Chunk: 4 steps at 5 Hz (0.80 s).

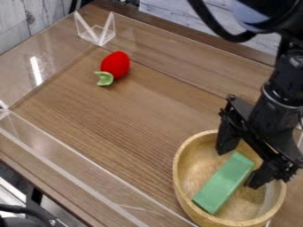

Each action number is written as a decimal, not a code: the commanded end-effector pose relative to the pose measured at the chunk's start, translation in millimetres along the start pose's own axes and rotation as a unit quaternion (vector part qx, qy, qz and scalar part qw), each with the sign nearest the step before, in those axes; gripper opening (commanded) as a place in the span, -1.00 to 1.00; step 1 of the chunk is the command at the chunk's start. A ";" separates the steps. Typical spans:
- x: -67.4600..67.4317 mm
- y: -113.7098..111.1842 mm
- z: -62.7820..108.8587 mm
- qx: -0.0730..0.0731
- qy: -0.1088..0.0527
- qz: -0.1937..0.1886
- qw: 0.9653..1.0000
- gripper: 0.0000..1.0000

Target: Remove the green block from the brown bowl and put it on the table

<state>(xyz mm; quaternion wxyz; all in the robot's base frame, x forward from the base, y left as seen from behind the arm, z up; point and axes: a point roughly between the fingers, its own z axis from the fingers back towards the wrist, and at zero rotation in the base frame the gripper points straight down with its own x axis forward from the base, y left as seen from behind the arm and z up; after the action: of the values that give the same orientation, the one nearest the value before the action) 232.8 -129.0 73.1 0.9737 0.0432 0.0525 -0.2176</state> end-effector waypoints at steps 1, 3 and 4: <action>2.2 -9.8 24.4 0.003 -0.045 -0.012 0.999 1.00; 14.4 -2.0 3.2 -0.007 -0.051 0.062 0.997 1.00; 10.0 5.3 13.5 -0.001 -0.062 0.033 0.998 1.00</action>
<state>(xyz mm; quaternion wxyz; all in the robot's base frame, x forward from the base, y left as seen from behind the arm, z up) 241.1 -129.5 69.7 0.9810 0.0393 0.0173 -0.1893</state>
